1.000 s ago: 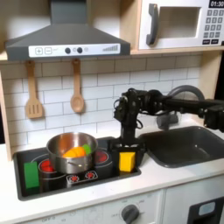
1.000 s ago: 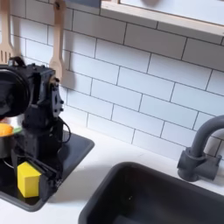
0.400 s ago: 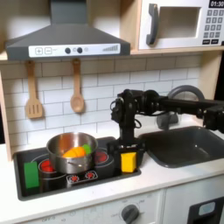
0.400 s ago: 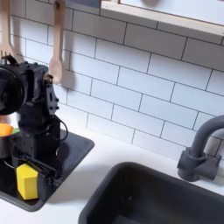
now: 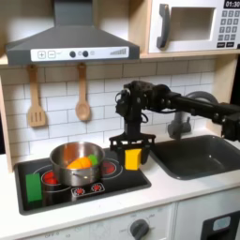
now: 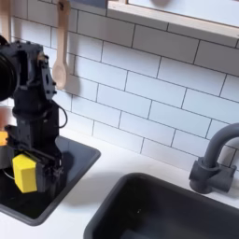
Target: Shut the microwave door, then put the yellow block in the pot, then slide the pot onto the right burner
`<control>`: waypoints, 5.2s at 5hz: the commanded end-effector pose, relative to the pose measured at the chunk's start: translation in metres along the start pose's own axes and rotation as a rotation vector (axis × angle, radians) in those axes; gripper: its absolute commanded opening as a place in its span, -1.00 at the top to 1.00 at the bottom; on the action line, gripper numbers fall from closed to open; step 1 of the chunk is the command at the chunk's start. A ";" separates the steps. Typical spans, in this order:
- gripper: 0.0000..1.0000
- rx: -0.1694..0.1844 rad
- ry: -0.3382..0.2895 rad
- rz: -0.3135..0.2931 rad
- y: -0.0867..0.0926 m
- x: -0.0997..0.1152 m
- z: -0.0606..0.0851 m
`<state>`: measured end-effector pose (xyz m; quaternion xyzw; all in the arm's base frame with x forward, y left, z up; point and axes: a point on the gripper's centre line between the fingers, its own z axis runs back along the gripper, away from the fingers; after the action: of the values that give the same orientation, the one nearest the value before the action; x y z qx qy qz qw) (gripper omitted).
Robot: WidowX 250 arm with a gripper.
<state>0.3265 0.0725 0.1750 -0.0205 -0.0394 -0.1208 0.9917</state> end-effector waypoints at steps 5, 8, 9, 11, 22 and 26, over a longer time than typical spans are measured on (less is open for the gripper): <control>1.00 0.100 -0.141 0.172 0.075 0.026 0.053; 1.00 0.123 -0.123 0.219 0.096 0.024 0.043; -1.00 0.161 -0.114 0.231 0.102 0.025 0.037; -1.00 0.178 -0.107 0.255 0.106 0.016 0.032; -1.00 0.047 -0.014 0.157 0.050 0.018 -0.006; -1.00 -0.007 0.001 -0.020 -0.008 0.028 -0.012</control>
<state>0.3541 0.0588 0.1693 -0.0211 -0.0444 -0.1299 0.9903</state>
